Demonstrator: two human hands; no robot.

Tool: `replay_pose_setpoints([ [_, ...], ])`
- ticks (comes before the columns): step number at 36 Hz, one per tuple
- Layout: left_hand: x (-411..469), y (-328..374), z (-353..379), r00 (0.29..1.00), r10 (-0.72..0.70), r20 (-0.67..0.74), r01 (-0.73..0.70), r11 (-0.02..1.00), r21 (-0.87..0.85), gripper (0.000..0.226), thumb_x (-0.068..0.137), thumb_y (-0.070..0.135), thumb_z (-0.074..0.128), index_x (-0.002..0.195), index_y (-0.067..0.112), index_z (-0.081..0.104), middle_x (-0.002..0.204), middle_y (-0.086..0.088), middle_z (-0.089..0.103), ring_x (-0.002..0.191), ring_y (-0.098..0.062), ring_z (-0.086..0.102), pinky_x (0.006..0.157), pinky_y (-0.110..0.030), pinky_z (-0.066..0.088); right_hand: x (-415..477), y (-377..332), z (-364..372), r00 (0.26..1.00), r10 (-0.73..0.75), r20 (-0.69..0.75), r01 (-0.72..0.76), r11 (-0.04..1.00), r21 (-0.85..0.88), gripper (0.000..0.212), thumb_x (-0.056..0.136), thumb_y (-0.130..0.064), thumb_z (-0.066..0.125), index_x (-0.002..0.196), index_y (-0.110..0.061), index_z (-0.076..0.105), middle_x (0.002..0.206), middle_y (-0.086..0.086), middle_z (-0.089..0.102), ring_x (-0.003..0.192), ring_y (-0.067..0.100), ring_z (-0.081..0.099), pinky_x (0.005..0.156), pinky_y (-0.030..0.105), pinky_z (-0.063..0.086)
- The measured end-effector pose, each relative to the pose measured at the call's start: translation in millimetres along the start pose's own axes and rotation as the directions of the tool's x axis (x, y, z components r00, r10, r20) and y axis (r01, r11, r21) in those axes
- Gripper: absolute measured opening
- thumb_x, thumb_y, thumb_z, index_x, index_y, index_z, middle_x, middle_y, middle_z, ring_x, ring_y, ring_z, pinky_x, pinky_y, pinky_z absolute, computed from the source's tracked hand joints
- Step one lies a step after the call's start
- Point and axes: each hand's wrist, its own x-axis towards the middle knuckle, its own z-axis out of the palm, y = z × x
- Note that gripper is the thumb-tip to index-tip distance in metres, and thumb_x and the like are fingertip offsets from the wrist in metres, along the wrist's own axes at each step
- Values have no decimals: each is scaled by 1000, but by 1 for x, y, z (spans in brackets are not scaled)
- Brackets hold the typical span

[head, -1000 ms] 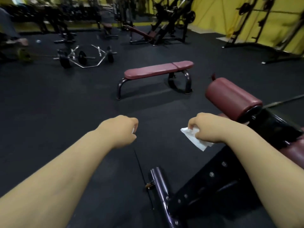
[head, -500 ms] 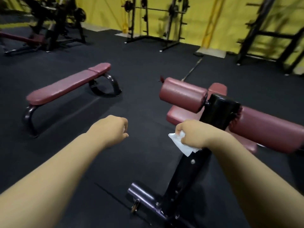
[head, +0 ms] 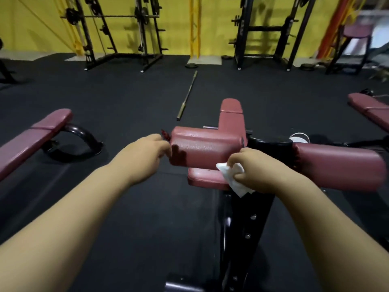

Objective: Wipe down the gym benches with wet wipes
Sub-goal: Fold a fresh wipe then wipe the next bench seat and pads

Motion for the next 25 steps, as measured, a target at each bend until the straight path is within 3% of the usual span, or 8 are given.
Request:
replay_pose_setpoints([
  [3, 33, -7, -6, 991, 106, -85, -109, 993, -39, 33, 83, -1, 50, 96, 24, 67, 99, 7, 55, 89, -18, 57, 75, -38, 50, 13, 8, -3, 987, 63, -149, -51, 995, 82, 28, 83, -20, 55, 109, -28, 63, 100, -5, 48, 101, 19, 53, 87, 35, 46],
  [6, 65, -11, -4, 984, 160, -78, -165, 985, -58, 32, 84, 4, 48, 99, 24, 66, 99, 6, 55, 94, -19, 56, 77, -38, 49, 18, 16, -1, 944, 148, -295, -91, 976, 196, 26, 83, -18, 58, 107, -25, 64, 99, -3, 51, 93, 18, 53, 83, 35, 46],
  [11, 117, -17, 17, 965, 260, 38, -253, 958, -132, 25, 94, 24, 48, 111, 33, 64, 99, 9, 52, 99, -16, 54, 86, -35, 46, 24, 22, 15, 814, 309, -492, -148, 929, 339, 29, 80, -7, 62, 104, -22, 66, 87, -7, 48, 72, 4, 47, 70, 21, 40],
  [13, 136, -21, 26, 942, 318, 104, -301, 942, -150, 24, 92, 37, 51, 112, 34, 65, 99, 9, 52, 100, -15, 56, 86, -33, 46, 29, 22, 24, 762, 379, -526, -193, 907, 374, 30, 81, -5, 61, 107, -20, 66, 90, -5, 49, 75, 3, 48, 70, 10, 36],
  [19, 183, -39, 38, 841, 476, 257, -437, 878, -195, 32, 83, 51, 60, 110, 35, 66, 106, 10, 52, 99, -10, 52, 87, -25, 41, 56, 5, 53, 598, 571, -563, -334, 816, 472, 35, 88, -8, 58, 120, -21, 63, 96, -4, 46, 80, -2, 47, 76, -2, 31],
  [25, 208, -58, 49, 704, 664, 252, -580, 743, -334, 33, 83, 52, 59, 106, 30, 69, 106, 7, 63, 102, -13, 57, 89, -27, 44, 86, -33, 72, 378, 691, -616, -470, 717, 515, 48, 89, -2, 48, 130, -26, 57, 97, -2, 38, 81, 7, 40, 75, 11, 36],
])
